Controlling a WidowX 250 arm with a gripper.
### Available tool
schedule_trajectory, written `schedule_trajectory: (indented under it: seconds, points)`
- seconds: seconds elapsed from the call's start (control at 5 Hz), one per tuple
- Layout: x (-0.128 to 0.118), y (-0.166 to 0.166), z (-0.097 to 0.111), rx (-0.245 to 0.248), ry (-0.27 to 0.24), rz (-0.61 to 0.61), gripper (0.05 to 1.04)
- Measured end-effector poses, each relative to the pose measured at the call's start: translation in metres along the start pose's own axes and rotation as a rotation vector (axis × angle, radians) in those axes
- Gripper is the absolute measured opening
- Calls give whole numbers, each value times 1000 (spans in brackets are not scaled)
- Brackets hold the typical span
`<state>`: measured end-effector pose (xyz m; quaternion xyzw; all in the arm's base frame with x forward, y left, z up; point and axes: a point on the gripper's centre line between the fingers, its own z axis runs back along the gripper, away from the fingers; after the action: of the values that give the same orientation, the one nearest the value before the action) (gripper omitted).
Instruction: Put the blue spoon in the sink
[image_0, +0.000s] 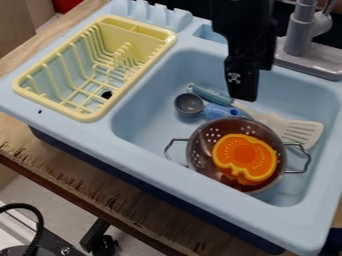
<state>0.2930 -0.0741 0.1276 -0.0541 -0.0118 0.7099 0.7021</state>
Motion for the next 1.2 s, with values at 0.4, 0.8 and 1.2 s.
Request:
schedule_trajectory:
  seconds: [0.4,0.8,1.2]
  points:
    - [-2,0,2,64,-64,-515,991]
    - [13,-9,8,71,-115,-914,991]
    - [44,-21,17,143,-220,-1236,991]
